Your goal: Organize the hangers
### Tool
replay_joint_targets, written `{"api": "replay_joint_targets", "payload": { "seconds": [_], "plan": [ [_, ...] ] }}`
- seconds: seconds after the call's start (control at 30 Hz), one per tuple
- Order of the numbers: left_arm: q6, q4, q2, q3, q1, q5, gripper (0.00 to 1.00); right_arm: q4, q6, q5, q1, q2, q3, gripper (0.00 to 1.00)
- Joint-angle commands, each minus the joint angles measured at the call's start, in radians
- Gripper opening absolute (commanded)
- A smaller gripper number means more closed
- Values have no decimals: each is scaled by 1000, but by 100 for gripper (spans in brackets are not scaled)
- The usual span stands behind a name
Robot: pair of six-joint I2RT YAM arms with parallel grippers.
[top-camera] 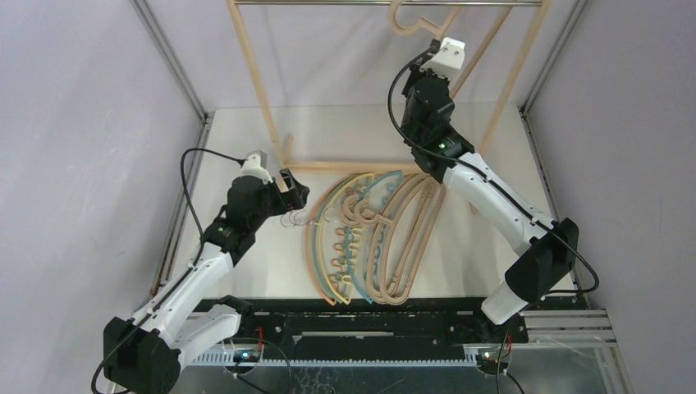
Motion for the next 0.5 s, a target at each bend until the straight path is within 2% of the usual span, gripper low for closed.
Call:
{"api": "replay_joint_targets", "payload": {
  "seconds": [0.0, 0.2, 0.47],
  "plan": [
    [6, 11, -8, 34, -6, 0, 99, -13, 24, 11, -29, 3, 50, 0],
    [9, 6, -9, 46, -6, -1, 100, -85, 51, -4, -61, 14, 80, 0],
    [10, 4, -6, 62, -6, 3, 100, -276, 147, -66, -106, 32, 173, 0]
  ]
}}
